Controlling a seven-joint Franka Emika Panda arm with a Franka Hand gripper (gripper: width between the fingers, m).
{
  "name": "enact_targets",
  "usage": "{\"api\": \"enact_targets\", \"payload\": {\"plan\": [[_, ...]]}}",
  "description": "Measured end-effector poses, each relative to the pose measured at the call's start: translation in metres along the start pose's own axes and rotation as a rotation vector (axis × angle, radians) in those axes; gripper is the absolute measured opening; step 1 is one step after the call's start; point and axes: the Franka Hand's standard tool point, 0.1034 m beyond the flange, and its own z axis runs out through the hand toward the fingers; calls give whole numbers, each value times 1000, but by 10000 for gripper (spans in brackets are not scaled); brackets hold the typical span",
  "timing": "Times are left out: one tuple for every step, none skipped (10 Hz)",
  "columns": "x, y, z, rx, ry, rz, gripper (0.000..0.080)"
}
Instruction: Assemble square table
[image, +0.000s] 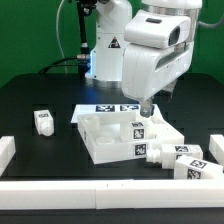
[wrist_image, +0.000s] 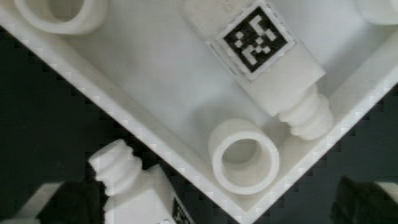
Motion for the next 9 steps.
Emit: {"api": "enact_targets", "payload": {"plan": [[0,0,0,0,0,0,650],[0,0,0,0,0,0,650],[0,0,0,0,0,0,650],[0,0,0,1,1,0,650],[0,0,0,1,1,0,650],[0,0,0,1,1,0,650],[0,0,0,1,1,0,650],[2,2,-2,-11,10,-11,650],[5,7,-5,-41,40,-41,650]]}}
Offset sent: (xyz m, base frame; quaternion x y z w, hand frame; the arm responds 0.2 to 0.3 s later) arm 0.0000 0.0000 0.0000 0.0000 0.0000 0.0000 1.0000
